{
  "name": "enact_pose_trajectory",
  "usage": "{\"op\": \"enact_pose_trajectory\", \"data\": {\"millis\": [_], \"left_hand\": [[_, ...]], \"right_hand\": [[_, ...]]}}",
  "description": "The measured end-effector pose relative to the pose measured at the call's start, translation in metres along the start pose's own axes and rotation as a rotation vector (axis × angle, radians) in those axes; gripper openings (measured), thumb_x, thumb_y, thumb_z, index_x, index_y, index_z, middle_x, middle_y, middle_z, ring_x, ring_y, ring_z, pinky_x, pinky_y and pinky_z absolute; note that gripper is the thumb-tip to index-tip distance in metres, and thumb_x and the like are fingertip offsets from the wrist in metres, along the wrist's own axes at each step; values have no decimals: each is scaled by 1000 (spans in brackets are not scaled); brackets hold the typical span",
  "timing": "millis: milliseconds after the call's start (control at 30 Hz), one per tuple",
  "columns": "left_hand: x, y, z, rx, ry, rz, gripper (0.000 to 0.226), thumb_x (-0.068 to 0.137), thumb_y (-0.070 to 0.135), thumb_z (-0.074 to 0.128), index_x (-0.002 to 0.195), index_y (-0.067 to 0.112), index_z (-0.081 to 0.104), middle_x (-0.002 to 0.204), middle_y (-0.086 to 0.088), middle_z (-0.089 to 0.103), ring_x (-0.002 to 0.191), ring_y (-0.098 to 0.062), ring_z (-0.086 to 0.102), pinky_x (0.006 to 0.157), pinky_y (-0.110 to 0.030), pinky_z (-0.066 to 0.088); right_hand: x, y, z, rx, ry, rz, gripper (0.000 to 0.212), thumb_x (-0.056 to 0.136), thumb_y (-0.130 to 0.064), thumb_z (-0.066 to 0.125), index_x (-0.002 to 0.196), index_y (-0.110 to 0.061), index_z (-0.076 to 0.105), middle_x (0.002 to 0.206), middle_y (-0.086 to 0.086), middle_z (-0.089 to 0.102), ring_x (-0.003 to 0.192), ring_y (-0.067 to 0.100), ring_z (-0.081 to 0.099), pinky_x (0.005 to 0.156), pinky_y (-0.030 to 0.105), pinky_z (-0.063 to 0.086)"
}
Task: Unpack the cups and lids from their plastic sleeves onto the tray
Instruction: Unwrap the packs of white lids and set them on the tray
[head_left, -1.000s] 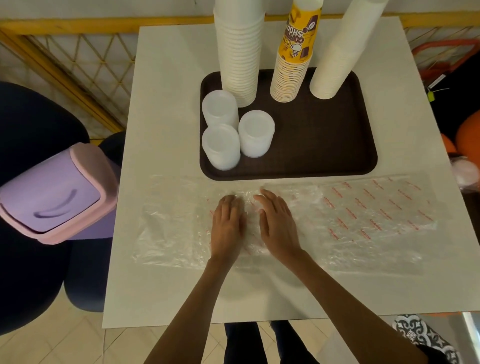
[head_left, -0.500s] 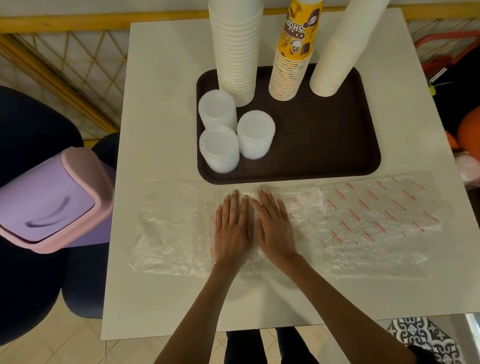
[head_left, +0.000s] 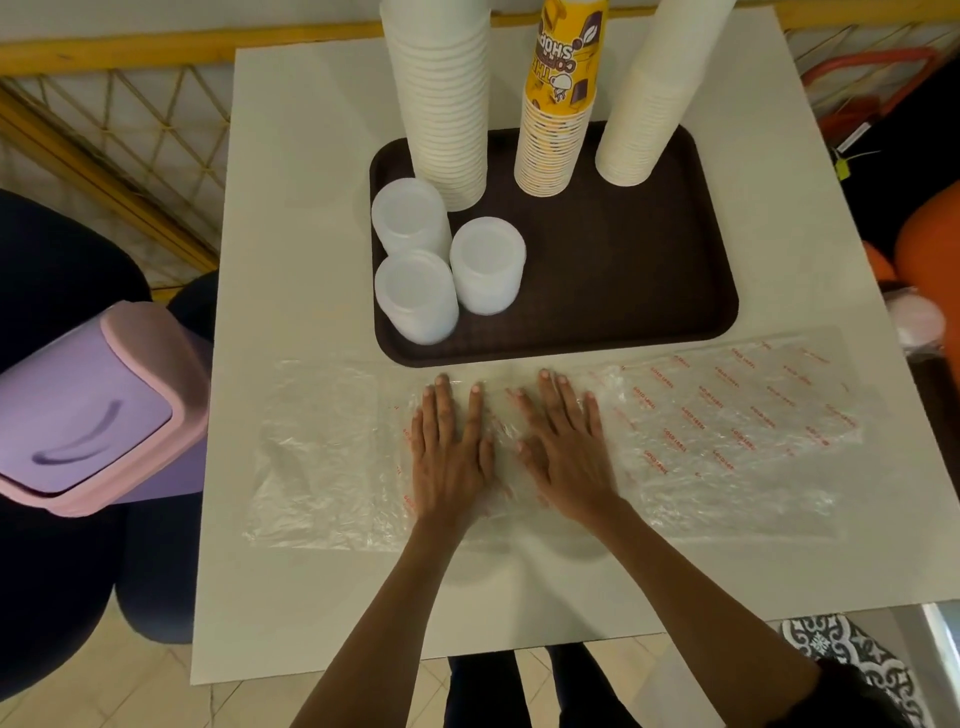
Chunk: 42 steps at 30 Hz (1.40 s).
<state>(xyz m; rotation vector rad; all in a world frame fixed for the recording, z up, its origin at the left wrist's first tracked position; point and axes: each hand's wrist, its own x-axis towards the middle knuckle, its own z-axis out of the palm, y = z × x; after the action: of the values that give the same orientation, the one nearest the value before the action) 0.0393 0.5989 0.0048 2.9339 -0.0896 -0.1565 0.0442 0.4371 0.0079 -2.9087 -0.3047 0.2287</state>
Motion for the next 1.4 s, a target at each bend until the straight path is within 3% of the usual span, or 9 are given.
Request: {"op": "enact_pose_trajectory", "data": {"millis": [133, 400, 500, 567, 667, 767, 833, 967, 1400], "left_hand": [[0, 0, -3, 17, -42, -1, 59, 100, 47, 9, 151, 18, 20, 155, -21, 21, 142, -37, 25, 115, -48, 13], [0, 4, -10, 39, -127, -15, 65, 97, 55, 9, 152, 19, 14, 157, -20, 15, 144, -38, 17, 114, -47, 6], [3, 11, -19, -38, -173, -58, 63, 98, 52, 20, 153, 22, 9, 160, -14, -1, 147, -33, 0, 115, -46, -3], [4, 21, -30, -114, -142, -121, 59, 98, 46, 30, 151, 22, 18, 160, -10, 1, 147, -29, -3, 116, -47, -4], [-5, 41, -48, -201, -20, -149, 52, 96, 35, 35, 144, 15, 36, 157, -12, 20, 146, -31, 11, 117, -47, 2], [-9, 64, -62, -378, 124, -106, 38, 94, 16, 51, 130, 8, 53, 141, -17, 45, 132, -34, 41, 108, -46, 34], [-10, 85, -75, -471, 144, -75, 34, 95, 14, 50, 128, 7, 55, 133, -14, 54, 122, -30, 50, 99, -38, 43], [-5, 127, -102, -437, 177, 12, 35, 97, 18, 48, 130, 9, 54, 129, -12, 58, 117, -28, 53, 96, -37, 45], [42, 200, -134, -278, -179, 283, 48, 98, 21, 49, 143, 19, 34, 140, -8, 47, 121, -24, 52, 99, -37, 46]], "right_hand": [[-6, 23, -7, -29, 14, 67, 65, 97, -56, 10, 151, -21, 21, 158, 14, 11, 145, 34, 6, 117, 50, 3], [-9, 47, -14, -31, -9, 208, 67, 95, -61, 14, 150, -23, 21, 158, 18, 12, 144, 38, 7, 115, 56, 7], [-9, 44, -21, 23, -53, 202, 70, 95, -62, 5, 150, -23, 22, 157, 19, 14, 144, 39, 11, 114, 58, 12], [-7, 42, -33, 116, -55, 203, 78, 89, -67, -6, 150, -26, 22, 159, 15, 8, 146, 35, 6, 116, 55, 7], [-12, 35, -57, 226, 44, 196, 90, 83, -69, -13, 146, -25, 35, 158, 10, 13, 147, 29, 8, 116, 46, 0], [-15, 34, -78, 291, 120, 202, 84, 86, -66, 1, 136, -19, 50, 153, 10, 31, 144, 29, 19, 117, 44, 7], [-18, 38, -91, 276, 95, 194, 82, 85, -61, 2, 137, -20, 49, 153, 6, 32, 146, 25, 16, 118, 43, 5], [-18, 55, -119, 183, 48, 208, 50, 101, -44, 25, 142, -21, 40, 156, 5, 25, 147, 22, 9, 117, 44, 2], [-29, 114, -181, 197, 119, 410, 42, 100, -42, 33, 133, -22, 50, 141, 0, 48, 137, 18, 32, 117, 45, 5]]}}
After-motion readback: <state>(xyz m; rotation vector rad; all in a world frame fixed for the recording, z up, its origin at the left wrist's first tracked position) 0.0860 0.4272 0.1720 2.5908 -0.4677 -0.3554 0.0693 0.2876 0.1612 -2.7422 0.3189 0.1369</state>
